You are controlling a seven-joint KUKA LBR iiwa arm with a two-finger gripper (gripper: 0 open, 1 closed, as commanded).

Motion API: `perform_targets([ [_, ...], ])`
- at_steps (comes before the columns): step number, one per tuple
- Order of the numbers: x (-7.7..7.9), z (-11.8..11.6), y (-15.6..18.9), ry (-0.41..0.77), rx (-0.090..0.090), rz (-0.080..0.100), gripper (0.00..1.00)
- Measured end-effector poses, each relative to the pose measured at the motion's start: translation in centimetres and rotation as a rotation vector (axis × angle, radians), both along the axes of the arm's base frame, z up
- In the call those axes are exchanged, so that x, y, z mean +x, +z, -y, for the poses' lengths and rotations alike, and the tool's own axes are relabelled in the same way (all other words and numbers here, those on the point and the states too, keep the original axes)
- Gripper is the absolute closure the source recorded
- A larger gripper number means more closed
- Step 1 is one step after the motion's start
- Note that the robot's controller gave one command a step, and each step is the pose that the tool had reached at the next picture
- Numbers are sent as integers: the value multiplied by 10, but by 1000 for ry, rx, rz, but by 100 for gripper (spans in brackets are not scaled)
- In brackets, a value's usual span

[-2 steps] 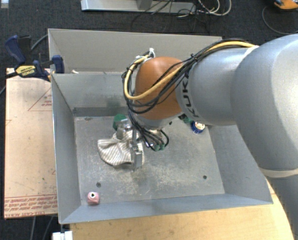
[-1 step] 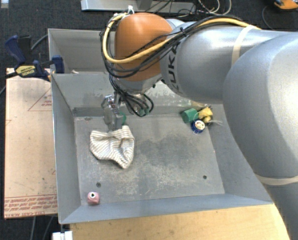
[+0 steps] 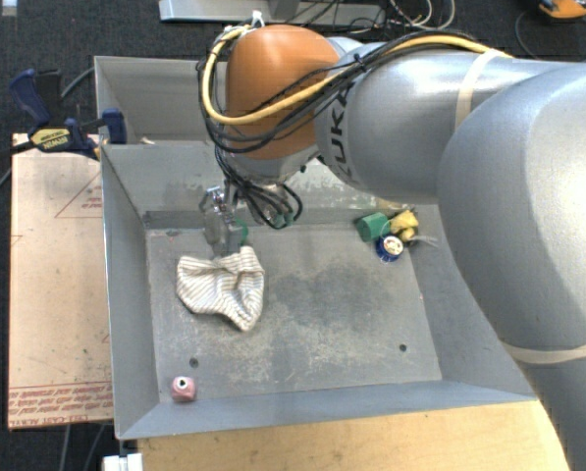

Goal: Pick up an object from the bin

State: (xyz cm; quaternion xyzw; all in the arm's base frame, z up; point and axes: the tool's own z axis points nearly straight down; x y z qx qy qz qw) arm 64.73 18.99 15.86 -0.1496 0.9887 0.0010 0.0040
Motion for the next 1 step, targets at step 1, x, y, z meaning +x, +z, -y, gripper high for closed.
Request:
perform_targets([
  [1, -37, -11, -65, 220, -1, -3, 100],
])
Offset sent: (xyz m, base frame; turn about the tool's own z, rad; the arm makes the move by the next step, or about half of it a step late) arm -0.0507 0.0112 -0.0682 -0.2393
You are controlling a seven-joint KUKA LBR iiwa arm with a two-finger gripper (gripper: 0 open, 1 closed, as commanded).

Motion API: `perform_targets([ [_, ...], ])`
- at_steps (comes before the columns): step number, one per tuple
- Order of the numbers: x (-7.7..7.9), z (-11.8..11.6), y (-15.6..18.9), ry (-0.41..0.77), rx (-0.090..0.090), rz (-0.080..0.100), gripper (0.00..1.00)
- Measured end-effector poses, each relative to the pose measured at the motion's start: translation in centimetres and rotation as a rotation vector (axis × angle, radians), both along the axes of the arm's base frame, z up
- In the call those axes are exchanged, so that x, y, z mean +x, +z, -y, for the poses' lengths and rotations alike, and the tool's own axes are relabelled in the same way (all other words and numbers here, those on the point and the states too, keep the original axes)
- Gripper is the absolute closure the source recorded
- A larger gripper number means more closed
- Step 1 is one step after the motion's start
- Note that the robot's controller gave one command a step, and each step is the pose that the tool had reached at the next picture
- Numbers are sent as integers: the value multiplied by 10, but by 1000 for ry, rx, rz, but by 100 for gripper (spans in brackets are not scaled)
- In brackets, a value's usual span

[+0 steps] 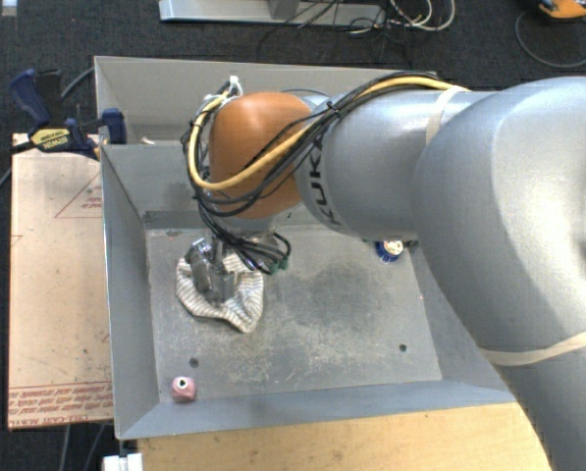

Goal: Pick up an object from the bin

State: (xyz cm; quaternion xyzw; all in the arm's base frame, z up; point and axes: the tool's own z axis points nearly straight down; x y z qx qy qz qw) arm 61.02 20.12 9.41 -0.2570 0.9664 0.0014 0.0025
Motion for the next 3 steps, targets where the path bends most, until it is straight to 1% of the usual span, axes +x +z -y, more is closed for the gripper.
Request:
perform_targets([
  [1, -13, 0, -4, 16, 2, 5, 0],
  [2, -13, 0, -4, 16, 1, 5, 100],
  [3, -13, 0, -4, 16, 2, 5, 0],
])
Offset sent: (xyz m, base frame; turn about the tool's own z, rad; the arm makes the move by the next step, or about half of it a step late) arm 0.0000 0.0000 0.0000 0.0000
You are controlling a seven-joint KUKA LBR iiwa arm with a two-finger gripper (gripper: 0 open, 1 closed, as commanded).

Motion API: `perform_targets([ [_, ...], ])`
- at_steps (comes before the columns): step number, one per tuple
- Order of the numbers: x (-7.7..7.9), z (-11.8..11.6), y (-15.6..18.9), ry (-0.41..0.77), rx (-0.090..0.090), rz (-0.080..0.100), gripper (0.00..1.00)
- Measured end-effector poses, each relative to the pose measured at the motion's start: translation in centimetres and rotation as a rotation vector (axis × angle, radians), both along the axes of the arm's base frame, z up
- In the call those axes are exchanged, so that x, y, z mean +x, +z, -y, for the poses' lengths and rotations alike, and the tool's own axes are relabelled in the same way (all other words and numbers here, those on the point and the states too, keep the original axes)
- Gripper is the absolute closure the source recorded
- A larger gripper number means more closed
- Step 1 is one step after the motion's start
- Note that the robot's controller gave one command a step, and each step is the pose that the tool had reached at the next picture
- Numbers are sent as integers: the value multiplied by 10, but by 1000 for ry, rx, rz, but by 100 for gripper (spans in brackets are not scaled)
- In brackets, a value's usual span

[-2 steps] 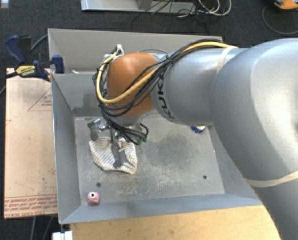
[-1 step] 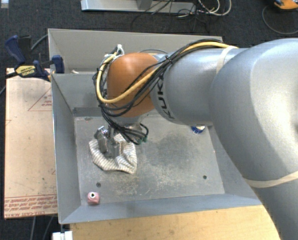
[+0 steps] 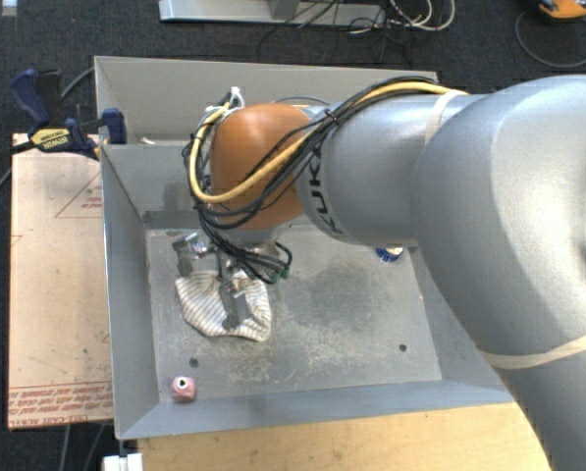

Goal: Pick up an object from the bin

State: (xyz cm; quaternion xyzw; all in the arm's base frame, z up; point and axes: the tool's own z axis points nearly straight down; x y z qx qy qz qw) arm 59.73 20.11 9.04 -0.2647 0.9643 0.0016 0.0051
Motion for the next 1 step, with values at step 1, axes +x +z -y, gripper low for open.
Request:
perform_targets([
  [1, 0, 0, 0, 0, 0, 0, 100],
])
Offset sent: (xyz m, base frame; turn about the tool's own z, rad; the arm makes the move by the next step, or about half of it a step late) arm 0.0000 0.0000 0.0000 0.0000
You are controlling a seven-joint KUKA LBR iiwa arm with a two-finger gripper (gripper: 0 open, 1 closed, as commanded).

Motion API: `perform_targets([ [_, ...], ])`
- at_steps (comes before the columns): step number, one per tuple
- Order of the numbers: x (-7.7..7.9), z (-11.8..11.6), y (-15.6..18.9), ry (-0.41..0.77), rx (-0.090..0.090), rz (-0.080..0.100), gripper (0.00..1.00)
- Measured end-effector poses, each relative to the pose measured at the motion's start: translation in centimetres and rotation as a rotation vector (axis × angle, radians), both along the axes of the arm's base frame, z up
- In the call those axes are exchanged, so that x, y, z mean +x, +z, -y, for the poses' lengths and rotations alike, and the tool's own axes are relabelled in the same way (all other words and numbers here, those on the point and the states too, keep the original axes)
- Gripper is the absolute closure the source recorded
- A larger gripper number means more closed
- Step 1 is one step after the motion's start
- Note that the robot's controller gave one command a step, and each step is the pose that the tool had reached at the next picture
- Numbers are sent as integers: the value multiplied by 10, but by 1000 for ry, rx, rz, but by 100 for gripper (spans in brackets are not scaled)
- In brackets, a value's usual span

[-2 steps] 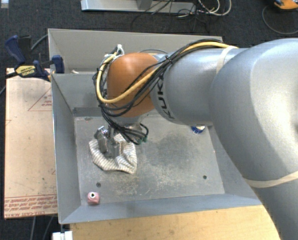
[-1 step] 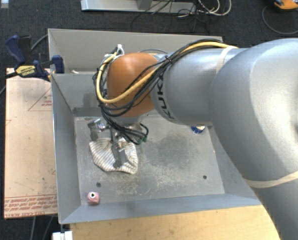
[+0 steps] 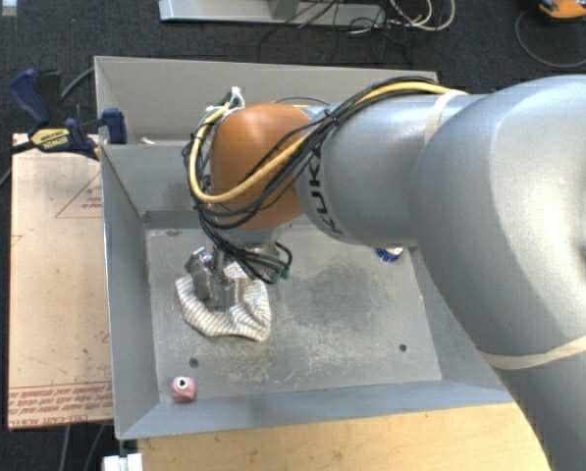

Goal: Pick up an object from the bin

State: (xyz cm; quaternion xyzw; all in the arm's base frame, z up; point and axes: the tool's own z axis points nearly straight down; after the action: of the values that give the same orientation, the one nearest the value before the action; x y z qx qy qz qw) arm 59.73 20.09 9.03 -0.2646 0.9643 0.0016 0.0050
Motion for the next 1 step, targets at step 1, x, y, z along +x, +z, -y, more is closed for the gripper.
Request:
perform_targets([
  [1, 0, 0, 0, 0, 0, 0, 0],
])
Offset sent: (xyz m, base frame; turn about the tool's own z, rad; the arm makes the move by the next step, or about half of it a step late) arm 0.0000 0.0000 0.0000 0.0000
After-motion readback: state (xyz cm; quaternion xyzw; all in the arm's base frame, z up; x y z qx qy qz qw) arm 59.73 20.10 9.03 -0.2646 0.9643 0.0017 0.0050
